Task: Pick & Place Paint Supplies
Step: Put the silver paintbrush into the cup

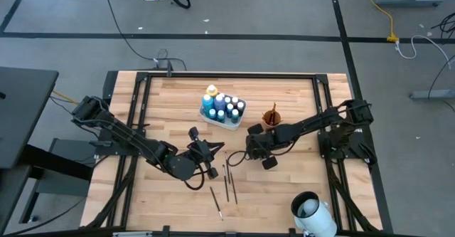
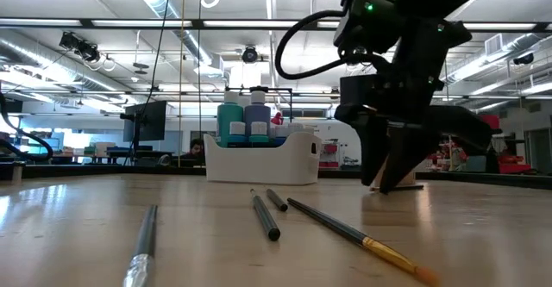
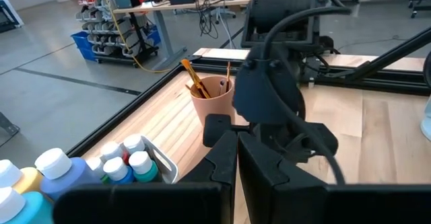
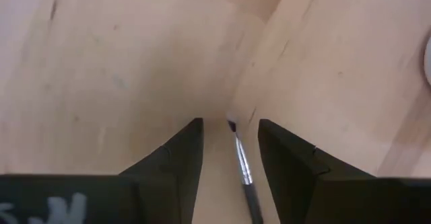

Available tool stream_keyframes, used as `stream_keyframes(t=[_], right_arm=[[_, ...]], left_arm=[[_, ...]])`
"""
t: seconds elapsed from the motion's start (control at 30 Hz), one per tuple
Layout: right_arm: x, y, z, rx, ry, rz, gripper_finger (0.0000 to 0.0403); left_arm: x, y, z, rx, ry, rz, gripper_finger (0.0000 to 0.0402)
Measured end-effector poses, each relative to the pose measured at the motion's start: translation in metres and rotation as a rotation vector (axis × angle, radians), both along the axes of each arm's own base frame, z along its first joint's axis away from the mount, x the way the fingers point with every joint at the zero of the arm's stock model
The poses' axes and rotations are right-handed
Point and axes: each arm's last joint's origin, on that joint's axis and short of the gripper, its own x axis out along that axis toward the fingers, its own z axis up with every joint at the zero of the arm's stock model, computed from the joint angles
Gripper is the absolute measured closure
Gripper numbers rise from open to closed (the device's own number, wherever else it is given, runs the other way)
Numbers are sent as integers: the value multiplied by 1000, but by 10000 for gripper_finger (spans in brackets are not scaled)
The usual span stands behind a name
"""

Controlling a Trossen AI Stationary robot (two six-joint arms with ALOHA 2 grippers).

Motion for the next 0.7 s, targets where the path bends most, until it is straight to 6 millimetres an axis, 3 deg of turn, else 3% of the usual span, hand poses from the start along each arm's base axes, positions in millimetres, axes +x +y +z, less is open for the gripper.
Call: stream_keyframes(t=[0.23,0.7], right_arm=[[1,-10,0,57,4,9,264],[5,-15,-8,110,2,18,352]], left_arm=[[0,0,0,1,2,-3,379],[0,0,0,2,3,-3,379]])
